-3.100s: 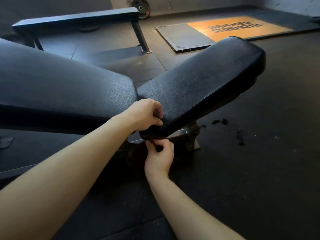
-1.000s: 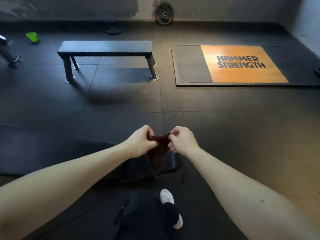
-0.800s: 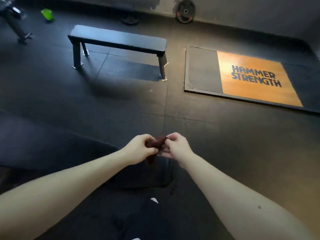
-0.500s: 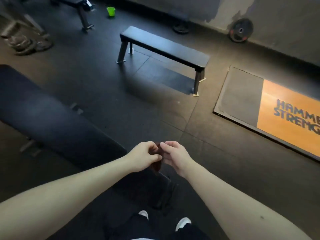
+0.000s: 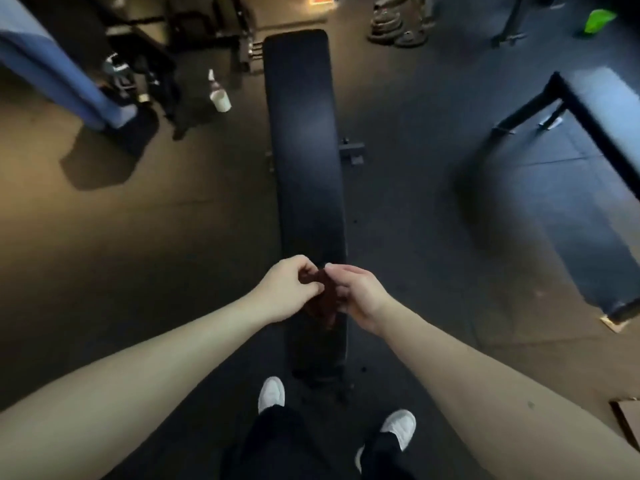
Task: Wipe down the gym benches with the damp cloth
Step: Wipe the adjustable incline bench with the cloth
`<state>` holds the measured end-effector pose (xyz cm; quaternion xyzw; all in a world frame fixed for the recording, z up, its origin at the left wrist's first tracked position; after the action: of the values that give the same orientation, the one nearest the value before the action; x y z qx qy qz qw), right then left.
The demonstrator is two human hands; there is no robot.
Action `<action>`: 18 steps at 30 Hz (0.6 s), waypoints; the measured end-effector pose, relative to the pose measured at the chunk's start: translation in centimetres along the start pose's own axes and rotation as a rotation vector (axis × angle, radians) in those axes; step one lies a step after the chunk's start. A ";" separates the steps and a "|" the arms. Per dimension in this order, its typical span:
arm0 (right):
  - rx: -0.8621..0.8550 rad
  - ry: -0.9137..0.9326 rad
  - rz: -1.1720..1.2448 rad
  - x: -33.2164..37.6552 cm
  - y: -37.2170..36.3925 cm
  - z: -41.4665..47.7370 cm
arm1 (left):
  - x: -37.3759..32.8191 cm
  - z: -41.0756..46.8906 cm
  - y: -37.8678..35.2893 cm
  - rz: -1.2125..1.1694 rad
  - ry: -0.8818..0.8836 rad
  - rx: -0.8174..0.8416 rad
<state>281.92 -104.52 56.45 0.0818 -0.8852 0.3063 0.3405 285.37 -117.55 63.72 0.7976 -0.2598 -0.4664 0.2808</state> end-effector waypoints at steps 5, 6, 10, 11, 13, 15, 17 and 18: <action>0.078 -0.090 -0.143 -4.1 -1.6 -2.4 | 4.3 -6.6 -1.7 -0.041 0.163 -0.187; 0.070 -0.098 -0.169 -5.2 -1.6 -2.9 | 5.3 -7.8 -2.5 -0.069 0.196 -0.201; 0.060 -0.104 -0.216 -10.7 -0.9 -3.9 | 9.5 -11.3 -6.8 -0.249 0.262 -0.235; 0.062 -0.103 -0.237 -12.2 -0.4 -4.0 | 10.6 -11.9 -8.1 -0.278 0.267 -0.246; 0.050 -0.100 -0.313 -15.1 0.9 -4.0 | 12.7 -12.8 -10.7 -0.317 0.286 -0.266; 0.026 -0.104 -0.396 -17.7 2.6 -4.0 | 14.7 -13.4 -13.7 -0.331 0.310 -0.289; 0.004 -0.108 -0.494 -19.9 4.6 -3.9 | 16.3 -13.8 -17.3 -0.330 0.328 -0.277; -0.011 -0.100 -0.561 -20.7 5.6 -3.6 | 17.1 -13.7 -19.2 -0.334 0.337 -0.271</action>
<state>297.59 -99.19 42.28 0.3368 -0.8452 0.1907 0.3685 307.87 -112.70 45.81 0.8508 -0.0095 -0.3975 0.3436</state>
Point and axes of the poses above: each hand's wrist, its own z-axis towards the middle knuckle, its own y-axis out of the back of the hand, x = y × z, the point moved 8 cm from there along z, towards the middle knuckle, and after that the axes turned 5 degrees about z, right-handed, at the moved point
